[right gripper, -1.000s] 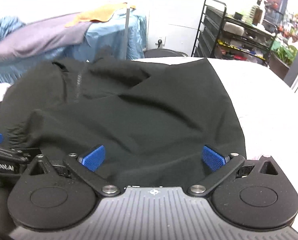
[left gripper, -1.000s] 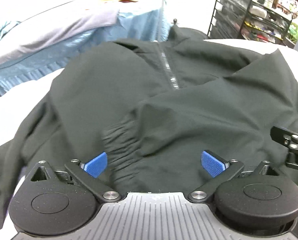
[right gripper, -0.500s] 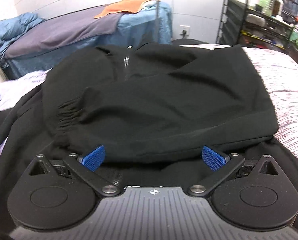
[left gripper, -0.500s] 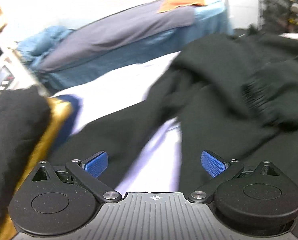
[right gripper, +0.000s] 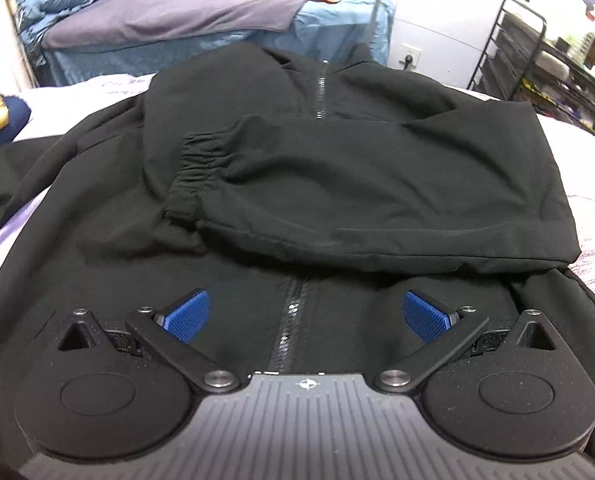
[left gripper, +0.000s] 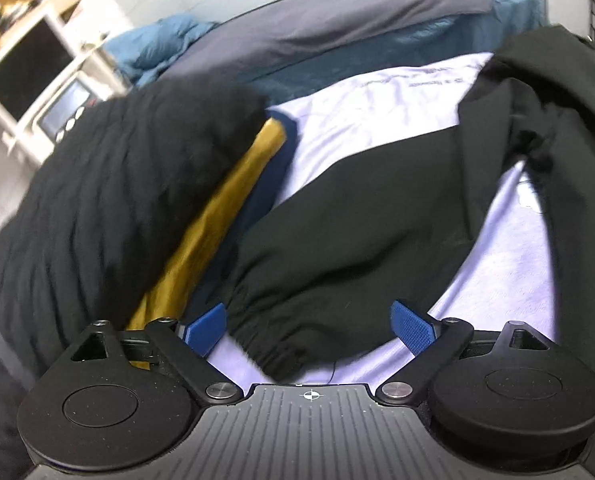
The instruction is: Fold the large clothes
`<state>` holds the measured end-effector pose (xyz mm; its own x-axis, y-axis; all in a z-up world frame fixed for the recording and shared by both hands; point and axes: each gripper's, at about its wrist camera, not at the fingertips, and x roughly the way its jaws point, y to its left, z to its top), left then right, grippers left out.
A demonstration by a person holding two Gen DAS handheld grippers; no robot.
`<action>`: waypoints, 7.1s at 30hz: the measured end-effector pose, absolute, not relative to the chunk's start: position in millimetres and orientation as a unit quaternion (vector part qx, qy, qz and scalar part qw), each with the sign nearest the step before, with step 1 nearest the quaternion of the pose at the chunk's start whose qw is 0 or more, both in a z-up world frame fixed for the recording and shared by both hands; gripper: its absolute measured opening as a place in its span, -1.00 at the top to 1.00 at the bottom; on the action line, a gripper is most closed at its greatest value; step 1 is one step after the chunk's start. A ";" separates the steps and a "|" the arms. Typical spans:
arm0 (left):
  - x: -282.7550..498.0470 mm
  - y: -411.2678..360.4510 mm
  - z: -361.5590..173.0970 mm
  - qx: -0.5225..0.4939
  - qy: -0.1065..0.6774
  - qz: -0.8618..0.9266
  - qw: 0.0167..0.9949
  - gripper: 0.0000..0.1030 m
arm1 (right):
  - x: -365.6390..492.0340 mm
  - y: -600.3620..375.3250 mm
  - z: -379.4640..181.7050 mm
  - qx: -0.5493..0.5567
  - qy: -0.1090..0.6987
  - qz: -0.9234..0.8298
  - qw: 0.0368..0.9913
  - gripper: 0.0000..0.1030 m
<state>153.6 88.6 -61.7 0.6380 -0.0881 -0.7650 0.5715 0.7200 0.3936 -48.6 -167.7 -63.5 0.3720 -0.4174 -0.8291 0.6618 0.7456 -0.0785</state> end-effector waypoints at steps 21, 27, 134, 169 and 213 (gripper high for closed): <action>168.4 63.3 -152.6 0.604 0.237 -0.268 0.712 -1.00 | -46.6 -143.8 -82.1 0.159 0.495 -0.341 0.783 -0.99; 185.3 60.1 -110.4 0.521 0.322 -0.297 0.733 -0.19 | -45.6 -138.1 -80.1 0.167 0.484 -0.341 0.788 -0.99; 109.0 50.4 -54.5 0.127 0.586 -0.302 0.742 -1.00 | 178.8 -90.3 106.4 0.471 0.169 0.138 0.854 0.85; 111.2 -0.7 -70.3 0.127 0.588 -0.329 0.728 -1.00 | -52.6 -369.1 -3.1 0.519 0.200 -0.206 0.805 0.96; 111.4 -71.6 -78.6 0.220 0.456 -0.372 0.778 -1.00 | -30.5 -265.8 -55.6 0.162 0.372 -0.292 0.866 -0.76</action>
<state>111.4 -71.6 -78.6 0.3069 -0.3782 -0.8734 0.7799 0.6259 0.0030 -30.5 -265.8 -55.6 0.5531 -0.3860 -0.7383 0.6262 0.7771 0.0628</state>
